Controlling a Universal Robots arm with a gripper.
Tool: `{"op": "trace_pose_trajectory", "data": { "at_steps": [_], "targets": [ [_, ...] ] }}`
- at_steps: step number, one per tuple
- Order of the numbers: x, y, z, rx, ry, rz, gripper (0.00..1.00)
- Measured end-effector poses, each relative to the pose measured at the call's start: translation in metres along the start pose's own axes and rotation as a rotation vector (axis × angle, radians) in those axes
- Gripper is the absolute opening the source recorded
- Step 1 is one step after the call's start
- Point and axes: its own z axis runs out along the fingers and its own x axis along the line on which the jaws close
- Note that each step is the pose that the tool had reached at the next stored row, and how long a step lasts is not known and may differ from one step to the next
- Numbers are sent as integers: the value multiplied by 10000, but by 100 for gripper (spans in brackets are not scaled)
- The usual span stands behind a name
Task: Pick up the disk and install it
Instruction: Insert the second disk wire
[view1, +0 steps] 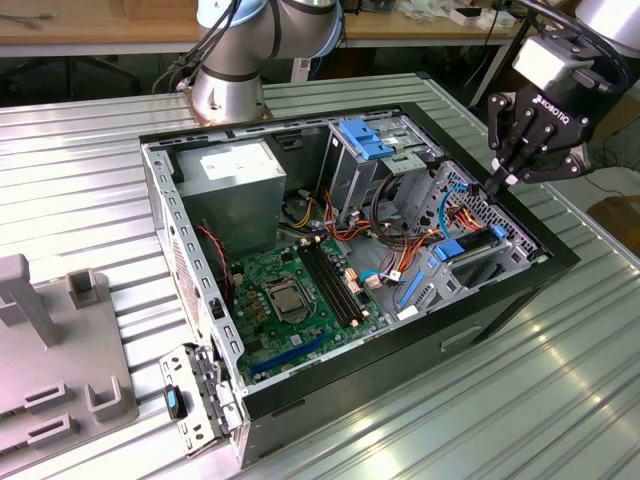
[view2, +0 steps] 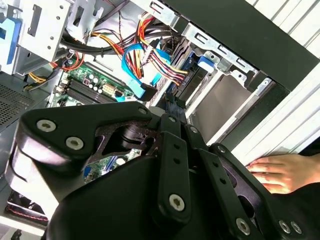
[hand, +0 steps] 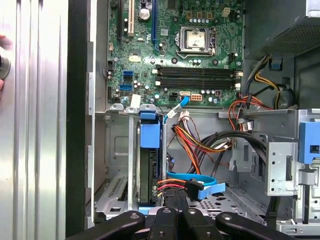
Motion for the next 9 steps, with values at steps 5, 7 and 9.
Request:
{"op": "trace_pose_trajectory", "data": {
  "at_steps": [5, 7, 9],
  "targets": [
    [-27, 35, 0, -1, -153, -10, 11],
    [-61, 46, 2, -1, -153, -17, 11],
    [-87, 45, 1, -4, -98, -23, 11]
  ]
}}
